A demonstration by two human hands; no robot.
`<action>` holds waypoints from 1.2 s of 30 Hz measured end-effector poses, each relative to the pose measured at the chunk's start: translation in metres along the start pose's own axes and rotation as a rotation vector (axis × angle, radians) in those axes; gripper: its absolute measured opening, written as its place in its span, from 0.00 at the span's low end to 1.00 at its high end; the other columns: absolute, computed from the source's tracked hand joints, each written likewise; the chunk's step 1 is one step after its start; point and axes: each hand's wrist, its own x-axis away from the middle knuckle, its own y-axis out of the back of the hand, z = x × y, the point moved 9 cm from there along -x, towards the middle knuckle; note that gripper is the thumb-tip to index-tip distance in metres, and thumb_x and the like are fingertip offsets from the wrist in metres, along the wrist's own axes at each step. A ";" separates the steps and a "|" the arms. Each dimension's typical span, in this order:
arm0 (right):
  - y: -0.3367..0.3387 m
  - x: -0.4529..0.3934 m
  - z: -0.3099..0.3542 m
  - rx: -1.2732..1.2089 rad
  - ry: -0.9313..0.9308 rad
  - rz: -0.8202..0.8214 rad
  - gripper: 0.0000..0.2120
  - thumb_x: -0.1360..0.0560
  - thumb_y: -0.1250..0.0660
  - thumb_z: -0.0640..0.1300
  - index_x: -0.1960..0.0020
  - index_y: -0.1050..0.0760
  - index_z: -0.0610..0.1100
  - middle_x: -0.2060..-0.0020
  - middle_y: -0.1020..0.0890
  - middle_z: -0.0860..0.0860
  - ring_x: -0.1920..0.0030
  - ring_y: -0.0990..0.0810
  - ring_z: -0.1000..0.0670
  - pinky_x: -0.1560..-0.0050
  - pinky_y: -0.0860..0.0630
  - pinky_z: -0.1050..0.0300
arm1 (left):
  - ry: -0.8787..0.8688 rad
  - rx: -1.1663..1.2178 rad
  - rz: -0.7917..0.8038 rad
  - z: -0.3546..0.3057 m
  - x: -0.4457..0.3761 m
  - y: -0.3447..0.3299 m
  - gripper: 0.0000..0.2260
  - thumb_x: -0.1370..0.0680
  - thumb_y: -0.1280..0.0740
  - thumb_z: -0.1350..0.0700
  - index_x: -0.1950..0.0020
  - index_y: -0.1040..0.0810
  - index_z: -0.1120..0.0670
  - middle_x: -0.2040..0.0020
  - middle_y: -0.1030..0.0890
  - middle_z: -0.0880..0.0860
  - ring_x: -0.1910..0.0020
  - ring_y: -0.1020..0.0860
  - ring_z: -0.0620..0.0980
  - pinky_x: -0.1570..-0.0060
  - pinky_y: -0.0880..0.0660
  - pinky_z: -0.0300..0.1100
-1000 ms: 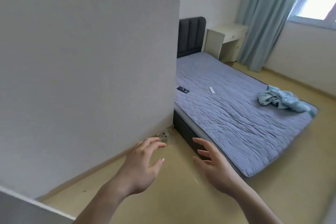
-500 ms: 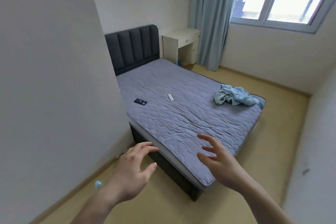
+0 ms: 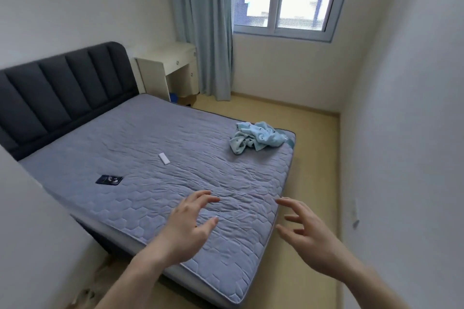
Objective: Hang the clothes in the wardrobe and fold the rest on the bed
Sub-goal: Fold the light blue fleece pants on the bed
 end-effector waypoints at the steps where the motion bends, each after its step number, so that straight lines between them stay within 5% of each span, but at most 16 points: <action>1: 0.014 -0.009 -0.008 0.009 -0.016 -0.031 0.22 0.21 0.29 0.51 0.34 0.32 0.72 0.32 0.31 0.71 0.35 0.24 0.62 0.38 0.23 0.60 | -0.024 -0.018 0.028 -0.008 -0.025 -0.008 0.17 0.19 0.32 0.47 0.30 0.26 0.40 0.26 0.32 0.39 0.26 0.33 0.42 0.25 0.37 0.50; 10: 0.127 -0.101 -0.093 0.007 -0.161 -0.128 0.23 0.19 0.30 0.49 0.30 0.33 0.64 0.30 0.32 0.67 0.36 0.26 0.64 0.41 0.26 0.67 | -0.117 -0.052 0.169 -0.076 -0.213 -0.082 0.17 0.19 0.33 0.44 0.30 0.26 0.39 0.26 0.33 0.38 0.27 0.33 0.43 0.26 0.37 0.49; 21: 0.229 -0.308 -0.179 0.010 -0.121 0.060 0.21 0.20 0.31 0.54 0.32 0.33 0.68 0.31 0.31 0.66 0.35 0.26 0.62 0.46 0.25 0.68 | 0.129 -0.026 0.073 -0.073 -0.373 -0.124 0.16 0.19 0.32 0.45 0.32 0.26 0.38 0.28 0.31 0.38 0.29 0.31 0.42 0.28 0.33 0.50; 26: 0.237 -0.399 -0.185 0.018 -0.086 0.198 0.21 0.20 0.31 0.56 0.30 0.32 0.67 0.32 0.31 0.67 0.35 0.27 0.64 0.47 0.22 0.65 | 0.271 0.023 0.000 -0.050 -0.403 -0.118 0.15 0.20 0.31 0.48 0.34 0.24 0.39 0.30 0.30 0.38 0.31 0.29 0.42 0.33 0.28 0.47; 36: 0.222 -0.569 -0.225 0.152 -0.107 0.416 0.20 0.20 0.32 0.55 0.29 0.32 0.65 0.31 0.32 0.65 0.34 0.27 0.60 0.40 0.25 0.62 | 0.503 0.040 -0.071 0.041 -0.516 -0.130 0.15 0.18 0.32 0.48 0.31 0.25 0.42 0.27 0.31 0.41 0.28 0.30 0.44 0.29 0.33 0.43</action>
